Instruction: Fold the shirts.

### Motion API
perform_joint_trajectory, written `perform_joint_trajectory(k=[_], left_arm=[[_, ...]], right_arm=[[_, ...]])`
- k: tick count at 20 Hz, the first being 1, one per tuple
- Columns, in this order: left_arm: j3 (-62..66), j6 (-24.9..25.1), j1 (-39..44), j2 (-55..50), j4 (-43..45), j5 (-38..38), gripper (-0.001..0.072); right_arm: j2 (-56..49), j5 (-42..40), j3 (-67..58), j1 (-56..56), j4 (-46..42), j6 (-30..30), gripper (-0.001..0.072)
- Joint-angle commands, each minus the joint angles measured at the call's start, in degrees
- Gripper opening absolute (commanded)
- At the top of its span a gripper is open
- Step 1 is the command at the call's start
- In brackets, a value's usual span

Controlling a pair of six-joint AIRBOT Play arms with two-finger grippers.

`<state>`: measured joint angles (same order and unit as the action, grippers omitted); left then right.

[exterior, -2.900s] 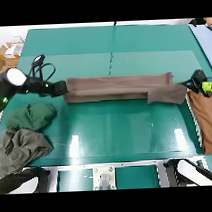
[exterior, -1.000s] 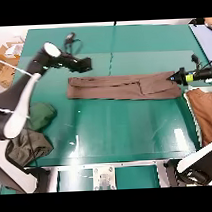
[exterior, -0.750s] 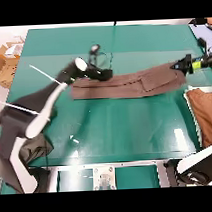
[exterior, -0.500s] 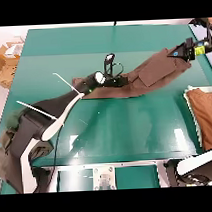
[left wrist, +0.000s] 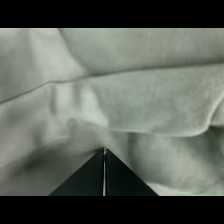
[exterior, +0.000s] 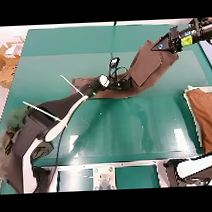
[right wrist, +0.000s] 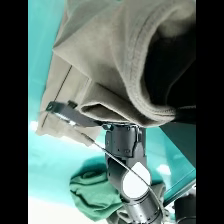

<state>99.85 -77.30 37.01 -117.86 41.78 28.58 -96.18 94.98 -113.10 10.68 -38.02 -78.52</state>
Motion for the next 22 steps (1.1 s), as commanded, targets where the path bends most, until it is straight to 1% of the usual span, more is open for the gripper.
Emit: perform_joint_trajectory(k=[1, 3, 5, 6, 7, 8, 11, 14, 16, 17, 18, 19, 20, 22], left_arm=[[2.89, 4.52, -6.4, 3.02, 2.99, 17.4, 0.0023], [8.15, 6.01, -13.44, 5.62, 7.21, 33.79, 0.0023], [14.29, 5.92, -20.83, 7.43, 12.24, 49.51, 0.0024], [17.51, 5.77, -24.61, 8.07, 13.94, 56.43, 0.0024], [19.21, 5.77, -27.96, 8.72, 14.25, 60.96, 0.0024], [19.37, 5.75, -31.06, 9.9, 14.19, 63.34, 0.0023], [19.12, 5.14, -38.91, 11.26, 13.99, 65.96, 0.0023], [19.12, 5.18, -43.04, 11.26, 13.99, 67.25, 0.0023], [19.12, 5.38, -44.26, 11.26, 13.99, 67.58, 0.0023], [19.12, 5.42, -44.63, 11.26, 14.08, 67.63, 0.0023], [19.12, 5.44, -44.63, 11.26, 14.16, 67.63, 0.0024], [19.12, 5.9, -44.63, 11.26, 14.45, 67.56, 0.0023], [19.12, 6.54, -44.63, 11.26, 14.43, 67.41, 0.0023], [19.12, 7.3, -44.61, 11.26, 14.43, 67.45, 0.0023]], right_arm=[[0.2, -0.92, -0.07, -1.27, 0.11, -1.49, 0.0022], [0.2, -2.25, -0.04, -2.99, 0.15, -2.58, 0.0022], [0.13, -5.62, 0.02, -6.25, 0.11, -4.04, 0.0022], [0.09, -8.24, 0.02, -8.59, 0.09, -4.04, 0.0022], [-0.11, -10.82, 0.02, -11.1, 0.09, -4.37, 0.0022], [-0.63, -14.05, 0.09, -14.1, -0.11, -5.57, 0.0023], [-4.85, -24.68, 0.26, -23.71, -0.13, -6.01, 0.0023], [-13.46, -37.16, 0.26, -34.93, -0.09, -6.99, 0.0034], [-20.65, -48.15, 0.24, -43.06, 0.15, -6.97, 0.0285], [-23.56, -52.19, 0.24, -46.6, 0.11, -6.93, 0.0301], [-25.18, -54.01, 0.24, -48.61, 0.04, -6.93, 0.0302], [-25.53, -53.72, 0.24, -48.92, -0.57, -6.71, 0.0331], [-24.79, -52.35, 0.15, -47.58, -2.27, -6.58, 0.037], [-21.66, -46.82, 0.11, -41.51, -3.63, -6.54, 0.0369]])
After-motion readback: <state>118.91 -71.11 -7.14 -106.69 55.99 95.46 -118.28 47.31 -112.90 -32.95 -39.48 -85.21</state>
